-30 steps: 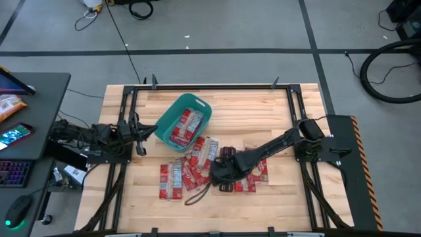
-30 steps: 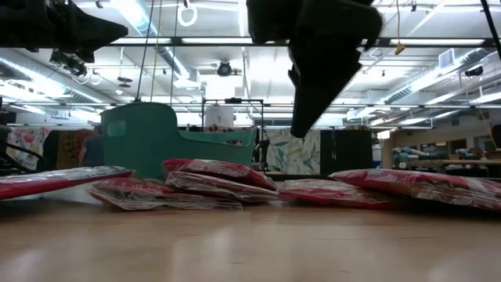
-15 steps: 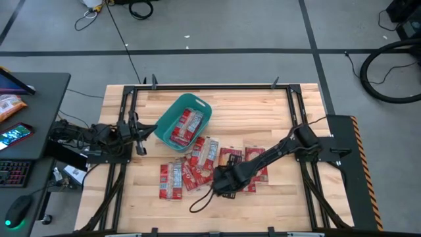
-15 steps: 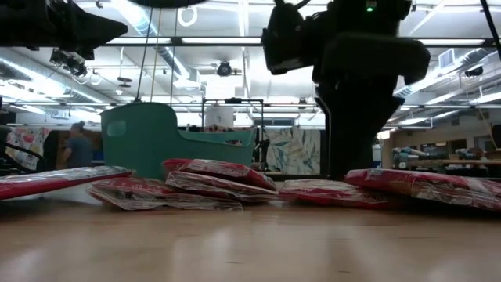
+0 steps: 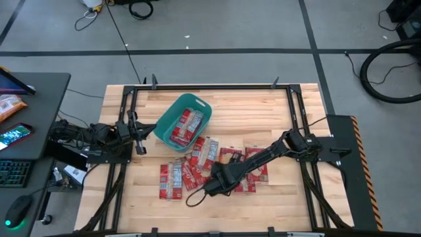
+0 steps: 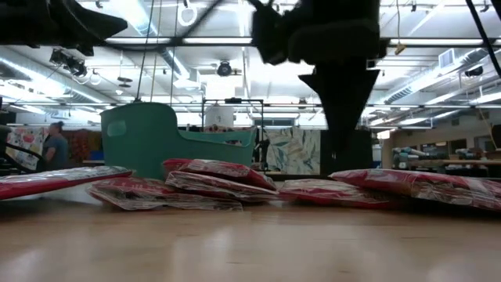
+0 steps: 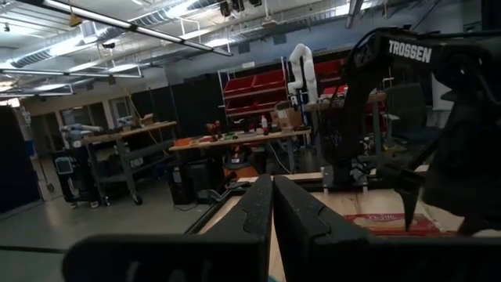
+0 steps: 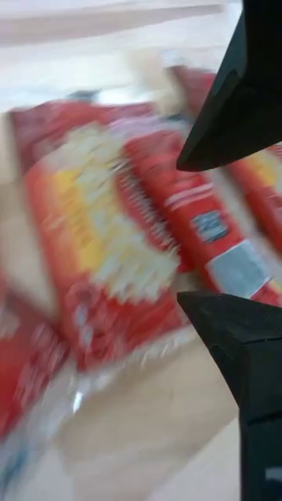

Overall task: Sort popcorn bags into baskets
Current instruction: Put the red popcorn bag into the blue bin

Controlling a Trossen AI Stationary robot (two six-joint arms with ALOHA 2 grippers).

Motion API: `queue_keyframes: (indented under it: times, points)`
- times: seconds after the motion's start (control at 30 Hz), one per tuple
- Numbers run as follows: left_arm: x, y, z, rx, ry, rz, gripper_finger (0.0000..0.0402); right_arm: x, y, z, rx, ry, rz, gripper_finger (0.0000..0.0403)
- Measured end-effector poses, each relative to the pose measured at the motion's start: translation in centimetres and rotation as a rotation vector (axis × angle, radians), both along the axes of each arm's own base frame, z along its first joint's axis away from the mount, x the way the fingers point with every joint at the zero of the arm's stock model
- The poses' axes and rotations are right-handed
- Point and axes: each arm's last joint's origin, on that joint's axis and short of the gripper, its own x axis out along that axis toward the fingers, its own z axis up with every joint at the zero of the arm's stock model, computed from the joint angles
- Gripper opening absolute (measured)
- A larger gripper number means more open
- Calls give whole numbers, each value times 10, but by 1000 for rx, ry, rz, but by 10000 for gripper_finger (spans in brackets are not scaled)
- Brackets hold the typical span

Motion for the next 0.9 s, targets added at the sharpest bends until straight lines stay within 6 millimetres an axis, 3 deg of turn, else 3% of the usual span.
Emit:
queue_keyframes:
  times: [0.47, 0.77, 0.9]
  points:
    - [0, 0, 1, 18, -2, 5, 18, -1, -23, 1, 154, 115, -489, 268]
    - [0, 0, 1, 19, -8, 6, 18, 5, -22, 0, 185, 52, -520, 268]
    - [0, 0, 1, 18, -8, 5, 18, 8, -22, -11, 198, 12, -506, 268]
